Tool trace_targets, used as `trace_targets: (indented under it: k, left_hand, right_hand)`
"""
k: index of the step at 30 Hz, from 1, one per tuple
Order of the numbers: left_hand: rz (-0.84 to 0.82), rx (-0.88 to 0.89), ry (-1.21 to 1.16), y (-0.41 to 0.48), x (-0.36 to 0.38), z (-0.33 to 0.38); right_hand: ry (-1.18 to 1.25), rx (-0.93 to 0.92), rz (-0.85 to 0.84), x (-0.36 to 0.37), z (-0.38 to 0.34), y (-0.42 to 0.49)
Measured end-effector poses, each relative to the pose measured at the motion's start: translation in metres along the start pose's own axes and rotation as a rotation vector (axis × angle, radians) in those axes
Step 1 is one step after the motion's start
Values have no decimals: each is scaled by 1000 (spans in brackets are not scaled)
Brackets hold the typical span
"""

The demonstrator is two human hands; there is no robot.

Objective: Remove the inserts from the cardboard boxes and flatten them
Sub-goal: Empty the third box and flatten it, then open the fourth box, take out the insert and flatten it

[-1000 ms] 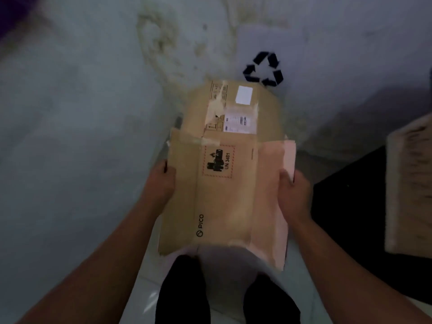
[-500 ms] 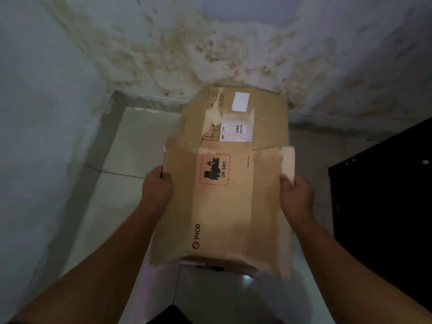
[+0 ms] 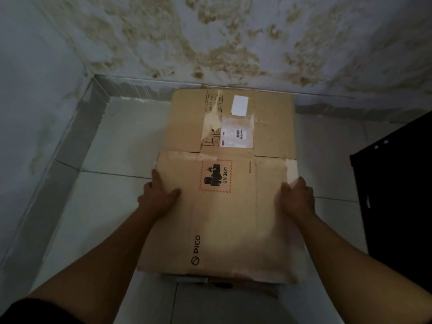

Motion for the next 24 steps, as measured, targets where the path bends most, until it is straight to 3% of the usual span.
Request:
trace_targets:
  k: [4,8,12,17,24]
  left_hand:
    - [-82,6,-54,14,18,-4]
    - [-14,52,-56,17,18,-7]
    - [106,31,69,-4,7,13]
    - [131,358,-53,-81,-32,90]
    - [122,606,-85,-256,-148,206]
  right_hand:
    - [-28,88,8,13,3,3]
    - [90,78,-84,20,8,9]
    - [59,15,-4,-8,-6,-8]
    - [121,-289,-53,-72,-52,-77]
    - [246,-446,-71,-223,-123,-226]
Point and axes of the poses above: each hand's wrist, its own y-axis towards the middle knuckle, its own x-axis out of the palm, z = x × y, the point moved 6 cm from there along y, towards the middle knuckle, and after that the axes turned 4 degrees about -z, right-handed, at the moved point
